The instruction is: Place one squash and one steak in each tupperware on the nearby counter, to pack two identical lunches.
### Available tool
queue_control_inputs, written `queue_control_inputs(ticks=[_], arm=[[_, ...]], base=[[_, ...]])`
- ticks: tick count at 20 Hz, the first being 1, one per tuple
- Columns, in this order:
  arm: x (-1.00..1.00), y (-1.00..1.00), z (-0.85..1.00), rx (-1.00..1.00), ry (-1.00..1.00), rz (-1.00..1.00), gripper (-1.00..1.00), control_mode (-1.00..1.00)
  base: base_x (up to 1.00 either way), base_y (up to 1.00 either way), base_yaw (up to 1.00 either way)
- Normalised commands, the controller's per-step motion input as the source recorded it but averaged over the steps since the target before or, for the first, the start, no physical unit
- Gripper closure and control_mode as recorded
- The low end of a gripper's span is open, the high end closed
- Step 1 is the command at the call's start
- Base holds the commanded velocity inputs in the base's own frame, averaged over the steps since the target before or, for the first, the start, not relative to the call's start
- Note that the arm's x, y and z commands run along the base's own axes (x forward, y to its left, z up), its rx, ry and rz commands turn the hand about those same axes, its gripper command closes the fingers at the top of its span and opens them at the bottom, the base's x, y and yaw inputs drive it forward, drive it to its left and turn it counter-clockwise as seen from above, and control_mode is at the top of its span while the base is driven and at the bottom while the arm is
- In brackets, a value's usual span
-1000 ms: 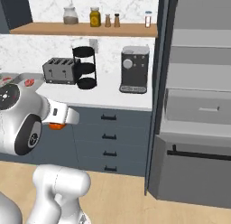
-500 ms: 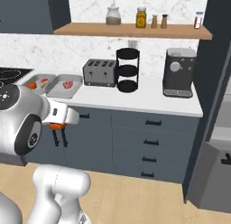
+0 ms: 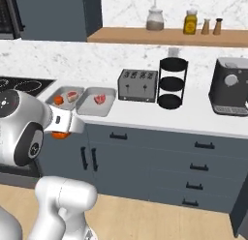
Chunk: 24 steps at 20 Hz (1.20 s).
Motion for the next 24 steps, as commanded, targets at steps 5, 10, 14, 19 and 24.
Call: queue_control_inputs(ticks=[5,10,14,19,24], arm=[[0.00,0.00,0.00,0.00,0.00,0.00,1.00,1.00],[0.00,0.00,0.00,0.00,0.00,0.00,1.00,1.00],[0.00,0.00,0.00,0.00,0.00,0.00,1.00,1.00],[0.00,0.00,0.00,0.00,0.00,0.00,1.00,1.00],[0.00,0.00,0.00,0.00,0.00,0.00,1.00,1.00]], base=[[0.67,0.33,0.00],[0.72,0.13,0.00],[0.37,0.35,0.00],[0.39,0.50,0.00],[0.64,0.41,0.00]])
